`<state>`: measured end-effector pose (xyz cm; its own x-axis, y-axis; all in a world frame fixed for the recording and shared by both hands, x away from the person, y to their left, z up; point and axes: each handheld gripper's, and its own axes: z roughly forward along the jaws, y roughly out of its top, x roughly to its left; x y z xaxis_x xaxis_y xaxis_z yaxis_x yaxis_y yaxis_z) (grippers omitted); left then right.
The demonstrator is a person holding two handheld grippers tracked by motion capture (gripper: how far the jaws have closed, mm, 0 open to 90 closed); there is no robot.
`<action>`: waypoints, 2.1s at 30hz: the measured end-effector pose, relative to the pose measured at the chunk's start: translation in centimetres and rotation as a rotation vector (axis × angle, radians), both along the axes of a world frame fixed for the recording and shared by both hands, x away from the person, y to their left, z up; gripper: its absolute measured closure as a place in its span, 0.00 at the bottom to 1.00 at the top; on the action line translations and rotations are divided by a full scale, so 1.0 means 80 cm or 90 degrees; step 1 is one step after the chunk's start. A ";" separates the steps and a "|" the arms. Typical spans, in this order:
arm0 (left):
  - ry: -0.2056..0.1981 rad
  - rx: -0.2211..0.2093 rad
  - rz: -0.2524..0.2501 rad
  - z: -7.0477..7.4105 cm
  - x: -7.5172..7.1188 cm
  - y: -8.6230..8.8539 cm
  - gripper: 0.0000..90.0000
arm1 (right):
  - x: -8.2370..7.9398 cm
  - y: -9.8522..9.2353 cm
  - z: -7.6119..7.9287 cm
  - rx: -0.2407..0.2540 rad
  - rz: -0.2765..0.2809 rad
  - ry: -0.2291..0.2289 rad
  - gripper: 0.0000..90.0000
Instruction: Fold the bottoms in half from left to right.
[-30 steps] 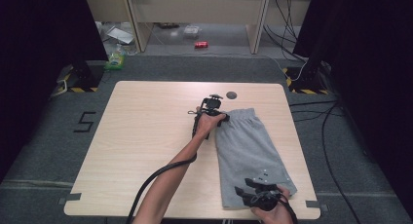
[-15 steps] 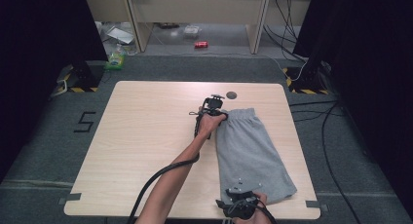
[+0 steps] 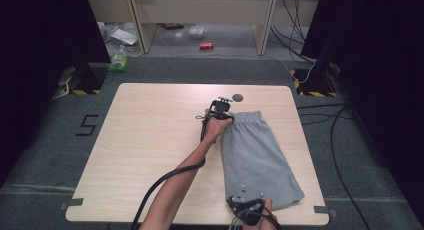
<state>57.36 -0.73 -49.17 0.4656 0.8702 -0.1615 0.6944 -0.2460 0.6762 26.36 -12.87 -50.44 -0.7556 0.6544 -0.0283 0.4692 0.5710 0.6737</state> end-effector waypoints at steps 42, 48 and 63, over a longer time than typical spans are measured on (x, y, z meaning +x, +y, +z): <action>0.007 0.042 0.046 0.009 0.009 0.159 0.83 | 0.032 0.168 -0.007 0.062 0.142 0.031 0.94; 0.008 0.039 0.047 0.008 0.009 0.159 0.80 | 0.035 0.166 -0.007 0.077 0.134 0.045 0.83; 0.024 0.014 0.055 0.011 0.010 0.167 0.67 | 0.047 0.144 0.034 0.123 0.107 0.016 0.61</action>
<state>58.13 12.60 -48.28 0.3832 0.9100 -0.1584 0.7384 -0.1987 0.6445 30.09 -1.31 -47.71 -0.8530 0.5114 0.1044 0.3964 0.5045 0.7670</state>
